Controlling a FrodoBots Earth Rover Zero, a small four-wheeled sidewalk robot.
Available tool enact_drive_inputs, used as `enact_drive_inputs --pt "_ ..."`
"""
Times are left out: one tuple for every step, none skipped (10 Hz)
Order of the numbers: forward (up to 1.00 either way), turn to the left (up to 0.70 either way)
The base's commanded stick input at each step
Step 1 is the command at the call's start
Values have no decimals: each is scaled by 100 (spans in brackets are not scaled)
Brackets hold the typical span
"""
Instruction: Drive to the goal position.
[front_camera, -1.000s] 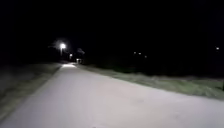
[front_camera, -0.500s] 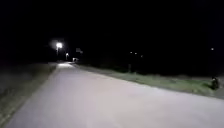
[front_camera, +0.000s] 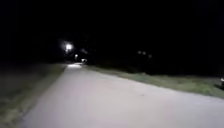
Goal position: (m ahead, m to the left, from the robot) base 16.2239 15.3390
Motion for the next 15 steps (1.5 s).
enact_drive_inputs --pt "45 27" --pt "45 27" --pt "33 22" --pt "8 11" --pt "3 0" --pt "3 0" --pt "3 0" --pt "3 0" --pt "3 0" --pt "3 3" --pt "4 10" --pt "4 15" --pt "4 16" --pt "4 15" --pt "4 16"
